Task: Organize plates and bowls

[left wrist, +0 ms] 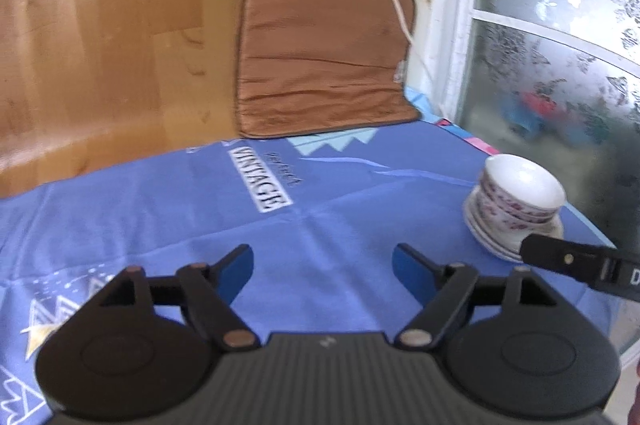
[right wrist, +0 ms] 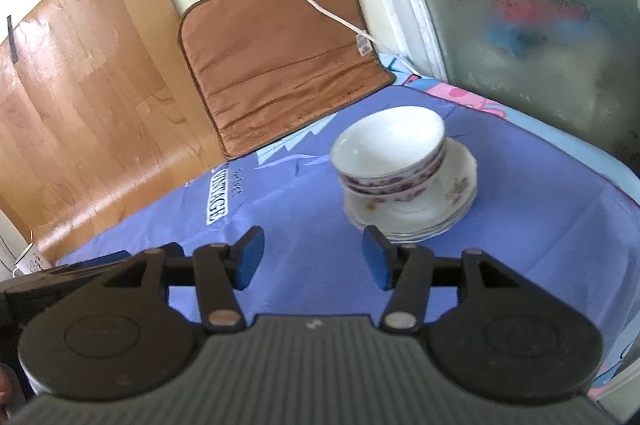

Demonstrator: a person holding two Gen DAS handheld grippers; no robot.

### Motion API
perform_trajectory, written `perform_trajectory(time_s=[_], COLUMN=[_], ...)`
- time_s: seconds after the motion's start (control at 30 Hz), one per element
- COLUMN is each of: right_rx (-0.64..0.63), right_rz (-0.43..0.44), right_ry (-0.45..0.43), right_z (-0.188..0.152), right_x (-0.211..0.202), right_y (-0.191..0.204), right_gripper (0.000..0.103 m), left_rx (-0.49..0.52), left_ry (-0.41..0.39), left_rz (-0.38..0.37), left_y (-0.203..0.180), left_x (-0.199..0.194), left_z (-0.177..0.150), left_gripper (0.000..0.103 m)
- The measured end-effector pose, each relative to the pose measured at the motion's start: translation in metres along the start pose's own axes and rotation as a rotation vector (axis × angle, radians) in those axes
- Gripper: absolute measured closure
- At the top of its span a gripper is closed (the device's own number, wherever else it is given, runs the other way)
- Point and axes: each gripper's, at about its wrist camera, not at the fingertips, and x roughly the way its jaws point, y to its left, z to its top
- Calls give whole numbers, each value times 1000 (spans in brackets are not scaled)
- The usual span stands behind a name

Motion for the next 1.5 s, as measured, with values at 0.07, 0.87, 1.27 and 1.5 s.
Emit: perform_trajectory(time_s=[0.07, 0.87, 1.27, 1.5], right_rx=[-15, -63, 14, 11], right_rz=[6, -74, -86, -81], right_ry=[0, -226, -171, -175], right_z=[-3, -25, -32, -33], right_x=[0, -12, -6, -7], right_y=[6, 31, 25, 26], right_gripper=[45, 8, 8, 8], left_rx=[-12, -48, -36, -45], left_ry=[-7, -43, -43, -34], left_rz=[14, 103, 125, 143], left_y=[6, 24, 23, 25], left_x=[-2, -8, -11, -10], left_z=[-2, -10, -11, -11], left_gripper=[22, 0, 0, 0])
